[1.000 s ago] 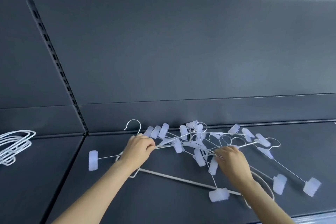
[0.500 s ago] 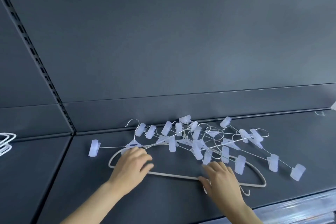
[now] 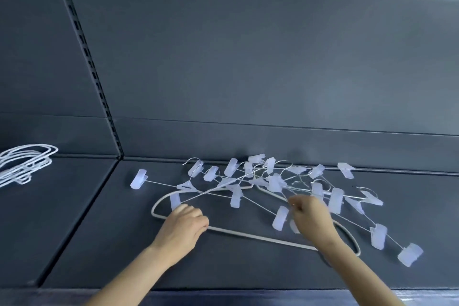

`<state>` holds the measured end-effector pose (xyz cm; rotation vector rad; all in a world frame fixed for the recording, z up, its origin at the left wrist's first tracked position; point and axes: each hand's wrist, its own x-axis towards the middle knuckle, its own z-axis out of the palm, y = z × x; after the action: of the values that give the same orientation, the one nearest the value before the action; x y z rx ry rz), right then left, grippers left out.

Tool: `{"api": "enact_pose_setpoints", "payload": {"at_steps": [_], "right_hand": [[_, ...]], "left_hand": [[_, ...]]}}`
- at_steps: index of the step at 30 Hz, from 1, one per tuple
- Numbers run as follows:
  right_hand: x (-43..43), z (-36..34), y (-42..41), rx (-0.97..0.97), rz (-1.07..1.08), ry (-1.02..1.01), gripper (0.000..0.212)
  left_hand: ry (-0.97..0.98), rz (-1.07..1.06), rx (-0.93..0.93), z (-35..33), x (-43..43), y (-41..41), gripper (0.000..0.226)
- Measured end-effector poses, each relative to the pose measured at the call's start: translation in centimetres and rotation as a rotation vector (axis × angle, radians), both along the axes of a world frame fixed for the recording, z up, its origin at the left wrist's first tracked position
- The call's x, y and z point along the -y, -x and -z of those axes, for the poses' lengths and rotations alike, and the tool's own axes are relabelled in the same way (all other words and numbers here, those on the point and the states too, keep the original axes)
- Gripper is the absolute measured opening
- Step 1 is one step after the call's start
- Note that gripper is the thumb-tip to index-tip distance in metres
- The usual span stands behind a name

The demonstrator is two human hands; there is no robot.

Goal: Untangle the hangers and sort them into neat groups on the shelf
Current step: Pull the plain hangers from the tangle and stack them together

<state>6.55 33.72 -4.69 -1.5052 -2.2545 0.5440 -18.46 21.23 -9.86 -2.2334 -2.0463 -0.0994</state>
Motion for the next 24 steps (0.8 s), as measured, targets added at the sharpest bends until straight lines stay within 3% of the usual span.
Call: {"api": "enact_pose_setpoints", "payload": {"at_steps": [4,6,8,15,21,24], "right_hand": [[-2.2,-2.0,-0.7,-0.009,-0.029,0.029,0.029],[-2.4,-2.6,-0.7,-0.026,-0.062,0.041,0.037],[-2.2,-3.1,-0.5,-0.058,-0.104,0.044,0.041],[-0.7,-3.3,0.5,-0.208,-0.121,0.153,0.041],[1.0,-4.1,1.4,-0.254,-0.122,0.17,0.043],[1.2,-4.5,1.3,-0.262,-0.072,0.149,0.031]], "left_hand": [[-0.114,-0.036,-0.209,-0.3,1.2,-2.1,0.025],[-0.212,-0.028,-0.257,-0.4,1.8,-2.7,0.022],[-0.249,-0.047,-0.274,-0.2,2.5,-2.7,0.036],[-0.232,-0.178,-0.117,1.2,4.9,1.6,0.021],[-0.192,-0.175,0.021,0.3,4.2,0.3,0.037],[-0.185,-0.155,0.043,0.5,3.5,-0.7,0.04]]}}
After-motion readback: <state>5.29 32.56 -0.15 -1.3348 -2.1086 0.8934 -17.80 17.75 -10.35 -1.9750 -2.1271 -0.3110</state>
